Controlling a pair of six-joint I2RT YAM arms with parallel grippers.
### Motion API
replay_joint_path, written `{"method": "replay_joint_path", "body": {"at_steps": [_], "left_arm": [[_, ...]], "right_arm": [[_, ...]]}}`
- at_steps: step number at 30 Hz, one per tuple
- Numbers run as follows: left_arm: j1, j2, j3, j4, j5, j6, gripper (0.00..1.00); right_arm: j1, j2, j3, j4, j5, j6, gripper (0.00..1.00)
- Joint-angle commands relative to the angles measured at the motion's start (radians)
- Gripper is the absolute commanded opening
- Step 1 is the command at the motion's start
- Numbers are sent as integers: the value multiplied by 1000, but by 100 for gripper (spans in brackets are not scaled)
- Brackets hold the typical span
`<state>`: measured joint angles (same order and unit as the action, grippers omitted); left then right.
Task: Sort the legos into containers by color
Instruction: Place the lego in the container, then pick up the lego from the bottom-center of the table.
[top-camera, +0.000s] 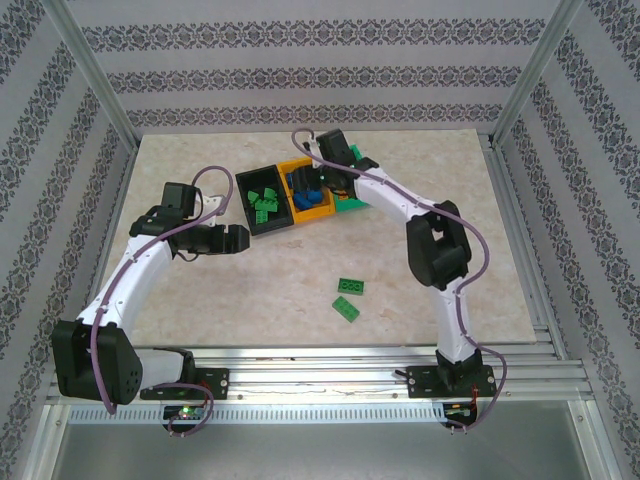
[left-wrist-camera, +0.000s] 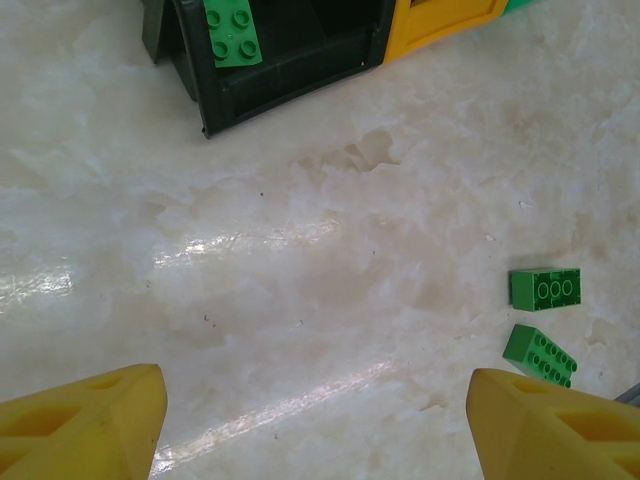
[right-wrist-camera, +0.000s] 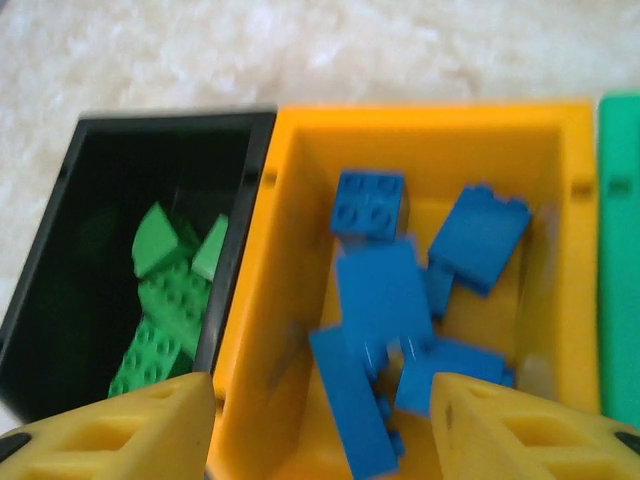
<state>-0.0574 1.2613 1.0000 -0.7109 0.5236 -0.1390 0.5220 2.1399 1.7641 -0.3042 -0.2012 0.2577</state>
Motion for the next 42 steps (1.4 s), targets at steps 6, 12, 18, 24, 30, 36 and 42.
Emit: {"method": "replay_joint_path", "body": {"at_steps": [6, 12, 18, 24, 30, 36, 42], "left_arm": [[13, 2, 3, 14, 37, -10, 79], [13, 13, 5, 21, 56, -14, 79], [13, 18, 4, 26, 71, -19, 79], [13, 7, -3, 28, 78, -25, 79], [13, -10, -11, 28, 70, -25, 79], [13, -4, -7, 28, 72, -25, 79], [13, -1, -5, 28, 72, -25, 79]], "right_arm": [[36, -354, -469, 4, -44, -40, 59], [58, -571, -775, -80, -21, -9, 61], [83, -658, -944, -111, -5, 16, 66], [130, -610, -925, -146, 67, 15, 67], [159, -560, -883, -160, 109, 9, 69], [187, -518, -847, -173, 144, -3, 71], [212, -477, -832, -196, 189, -13, 61]]}}
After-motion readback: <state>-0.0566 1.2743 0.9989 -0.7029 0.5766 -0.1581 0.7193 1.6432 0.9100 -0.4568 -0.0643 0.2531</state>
